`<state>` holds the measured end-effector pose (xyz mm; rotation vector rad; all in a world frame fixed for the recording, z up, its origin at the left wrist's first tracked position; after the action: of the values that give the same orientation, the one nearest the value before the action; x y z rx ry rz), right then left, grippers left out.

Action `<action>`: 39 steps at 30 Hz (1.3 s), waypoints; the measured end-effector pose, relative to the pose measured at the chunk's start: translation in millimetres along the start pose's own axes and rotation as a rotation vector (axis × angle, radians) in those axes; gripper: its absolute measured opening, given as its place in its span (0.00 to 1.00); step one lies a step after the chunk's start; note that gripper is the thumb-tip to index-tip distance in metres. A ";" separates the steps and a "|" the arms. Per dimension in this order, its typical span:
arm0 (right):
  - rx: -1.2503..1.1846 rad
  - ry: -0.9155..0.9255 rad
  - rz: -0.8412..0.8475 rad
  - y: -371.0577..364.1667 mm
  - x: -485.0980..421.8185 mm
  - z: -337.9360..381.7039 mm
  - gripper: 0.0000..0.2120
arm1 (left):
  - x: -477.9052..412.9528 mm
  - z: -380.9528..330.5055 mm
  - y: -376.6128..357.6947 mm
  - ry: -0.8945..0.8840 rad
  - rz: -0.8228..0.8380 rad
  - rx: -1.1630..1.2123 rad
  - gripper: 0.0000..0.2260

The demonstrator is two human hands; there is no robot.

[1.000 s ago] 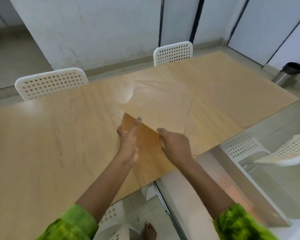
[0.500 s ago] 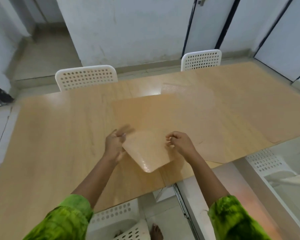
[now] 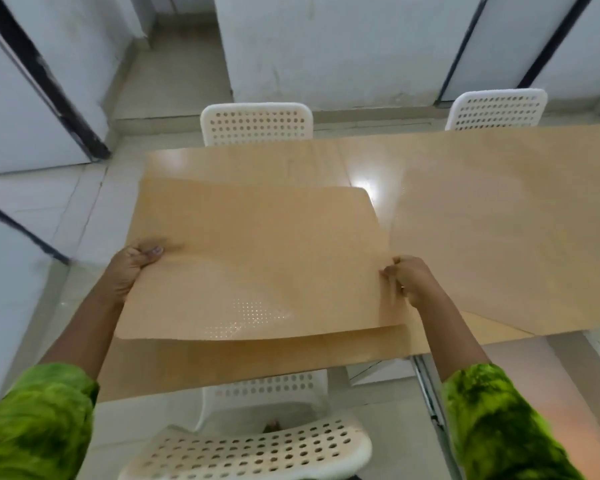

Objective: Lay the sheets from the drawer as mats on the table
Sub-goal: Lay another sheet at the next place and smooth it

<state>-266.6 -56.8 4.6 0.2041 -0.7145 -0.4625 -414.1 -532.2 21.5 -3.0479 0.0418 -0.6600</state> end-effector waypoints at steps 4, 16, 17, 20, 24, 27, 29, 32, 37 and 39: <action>0.021 0.009 -0.043 -36.7 5.7 -7.0 0.10 | 8.7 24.4 22.9 0.065 0.011 -0.156 0.11; 0.335 0.063 -0.240 -47.5 31.3 -21.7 0.09 | 23.1 40.2 42.0 -0.018 -0.204 -0.998 0.23; 0.349 0.060 -0.244 -47.9 32.0 -23.0 0.11 | 24.3 41.8 42.6 -0.019 -0.208 -1.011 0.23; 0.392 0.049 -0.265 -48.3 32.8 -25.5 0.15 | 26.9 43.3 44.9 -0.030 -0.238 -1.059 0.23; 0.459 0.046 -0.304 -48.1 33.5 -27.1 0.17 | 28.2 41.0 46.3 -0.047 -0.267 -1.093 0.23; 0.569 0.030 -0.336 -48.3 36.2 -25.3 0.18 | 28.7 38.3 43.4 -0.059 -0.293 -1.152 0.21; 0.634 0.024 -0.364 -50.3 39.7 -19.3 0.20 | 27.5 34.9 34.8 -0.093 -0.303 -1.177 0.21; 0.660 0.108 -0.389 -65.6 44.0 -0.2 0.20 | 23.0 31.8 6.6 -0.184 -0.252 -1.180 0.23; 0.762 0.455 -0.194 -158.3 34.8 50.6 0.20 | -4.2 32.3 -66.0 -0.328 -0.032 -1.247 0.26; 0.880 0.619 -0.073 -210.8 25.7 72.7 0.23 | -19.9 29.9 -101.6 -0.394 0.070 -1.362 0.26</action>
<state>-369.5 -256.3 3.1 1.1503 -0.2548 -0.1053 -417.7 -429.5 -11.2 -4.3075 0.9402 0.1359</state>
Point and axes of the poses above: each hand's wrist, its own x-axis away from the middle knuckle, its own y-axis out of the back of the hand, z = x × y, the point moved 9 cm from there along -x, towards the middle knuckle, and after that the axes turned 3 degrees about x, right-handed, at the moved point
